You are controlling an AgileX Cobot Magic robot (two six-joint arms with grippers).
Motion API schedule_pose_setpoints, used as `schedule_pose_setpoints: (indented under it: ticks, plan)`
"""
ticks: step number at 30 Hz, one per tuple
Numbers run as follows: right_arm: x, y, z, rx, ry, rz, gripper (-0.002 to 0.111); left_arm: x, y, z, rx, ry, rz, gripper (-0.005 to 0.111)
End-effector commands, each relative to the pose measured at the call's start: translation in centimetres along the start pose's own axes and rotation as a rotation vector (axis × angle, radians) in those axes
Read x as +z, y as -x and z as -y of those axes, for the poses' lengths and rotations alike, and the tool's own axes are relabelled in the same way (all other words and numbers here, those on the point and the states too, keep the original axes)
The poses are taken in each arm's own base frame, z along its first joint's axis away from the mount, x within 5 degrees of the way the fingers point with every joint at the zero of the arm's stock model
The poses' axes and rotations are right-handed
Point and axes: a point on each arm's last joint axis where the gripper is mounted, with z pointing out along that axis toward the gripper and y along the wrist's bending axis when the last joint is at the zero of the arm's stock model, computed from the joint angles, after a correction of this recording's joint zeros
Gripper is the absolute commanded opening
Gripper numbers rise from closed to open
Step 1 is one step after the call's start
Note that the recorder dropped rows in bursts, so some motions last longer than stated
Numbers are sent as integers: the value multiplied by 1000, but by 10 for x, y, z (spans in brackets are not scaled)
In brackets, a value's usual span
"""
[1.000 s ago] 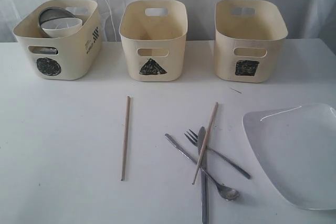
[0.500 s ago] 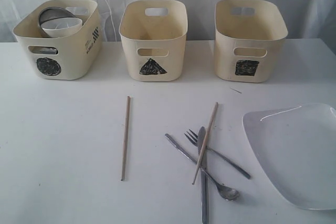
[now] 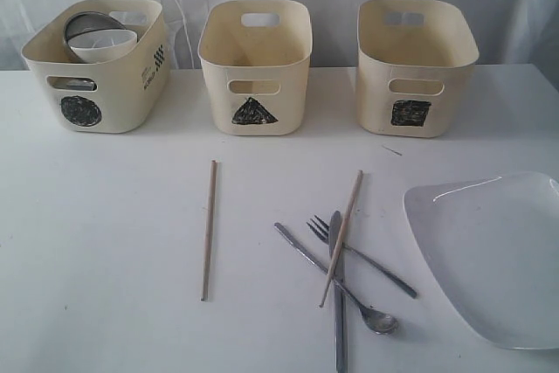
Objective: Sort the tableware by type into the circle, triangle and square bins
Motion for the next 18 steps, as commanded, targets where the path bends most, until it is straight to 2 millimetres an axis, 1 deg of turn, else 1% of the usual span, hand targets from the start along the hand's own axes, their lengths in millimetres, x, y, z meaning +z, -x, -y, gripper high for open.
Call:
schedule_pose_setpoints:
  ticks: [1,4,5,7,9,10,12,14,18]
  plan:
    - [0,1,-3,79,49,30,0,0,-1,0,-5,3,3,0]
    - [-2,15,-5,256,107,174,0,0,-1,0,-5,3,3,0]
    - [-3,20,-5,278,117,210,0,0,-1,0,-5,3,3,0]
    - [-9,40,-5,274,138,307,0,0,-1,0,-5,3,3,0]
    - [-16,59,-4,236,141,365,0,0,-1,0,-5,3,3,0]
    - [-24,77,-3,203,139,396,0,0,-1,0,-5,3,3,0]
    - [-33,92,-2,199,141,372,0,0,-1,0,-5,3,3,0]
    - [-39,100,-2,197,143,315,0,0,-1,0,-5,3,3,0]
    - [-51,109,-2,189,144,190,0,0,-1,0,-5,3,3,0]
